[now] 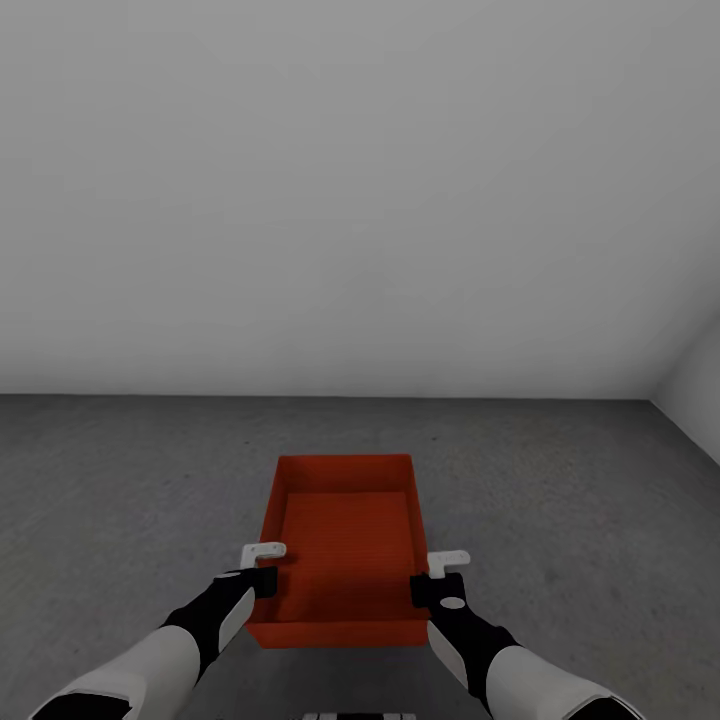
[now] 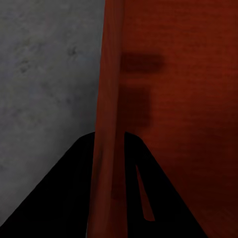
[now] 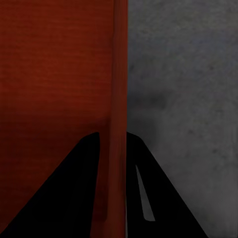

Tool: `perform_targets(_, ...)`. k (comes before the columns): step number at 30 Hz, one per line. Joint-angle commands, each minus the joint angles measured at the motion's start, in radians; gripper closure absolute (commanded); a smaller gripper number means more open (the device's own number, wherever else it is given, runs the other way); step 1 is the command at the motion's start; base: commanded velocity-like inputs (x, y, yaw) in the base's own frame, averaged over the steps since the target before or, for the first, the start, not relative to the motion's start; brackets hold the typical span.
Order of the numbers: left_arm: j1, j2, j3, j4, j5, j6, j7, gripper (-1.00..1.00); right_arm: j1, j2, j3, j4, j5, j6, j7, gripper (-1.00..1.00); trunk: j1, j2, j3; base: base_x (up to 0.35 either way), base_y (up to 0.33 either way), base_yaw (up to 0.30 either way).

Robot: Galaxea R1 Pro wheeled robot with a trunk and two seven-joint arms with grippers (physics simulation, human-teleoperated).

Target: Move the two storage containers from the living room to the garage. In the garage, place one container on the floor and stack the other container on top of it (either order is fine).

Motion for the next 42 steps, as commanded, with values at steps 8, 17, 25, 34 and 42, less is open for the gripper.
perform_targets(8, -0.001, 0.009, 0.03, -0.006, -0.014, -0.054, 0.012, 1.0, 0.0, -0.002, -0.044, 0.004, -0.02, -0.007, -0.057, 1.0, 0.011, -0.022, -0.01, 0.0, 0.0, 0.0)
perform_targets(17, -0.001, 0.01, 0.03, -0.007, -0.014, -0.054, 0.012, 1.0, 0.0, -0.003, -0.044, 0.004, -0.02, -0.008, -0.057, 1.0, 0.011, -0.022, -0.01, 0.0, 0.0, 0.0)
perform_targets(25, -0.001, 0.009, 0.03, -0.006, -0.014, -0.053, 0.012, 1.0, 0.0, -0.003, -0.044, 0.004, -0.02, -0.008, -0.057, 1.0, 0.042, -0.078, -0.035, 0.0, 0.0, 0.0)
perform_targets(34, -0.001, 0.01, 0.03, -0.007, -0.014, -0.054, 0.012, 1.0, 0.0, -0.003, -0.044, 0.004, -0.02, -0.009, -0.058, 1.0, 0.046, -0.079, -0.066, 0.0, 0.0, 0.0)
perform_targets(42, -0.001, 0.009, 0.033, -0.013, -0.014, -0.052, 0.023, 1.0, 0.0, -0.002, -0.042, 0.004, -0.019, -0.013, -0.057, 1.0, 0.046, -0.079, -0.066, 0.0, 0.0, 0.0)
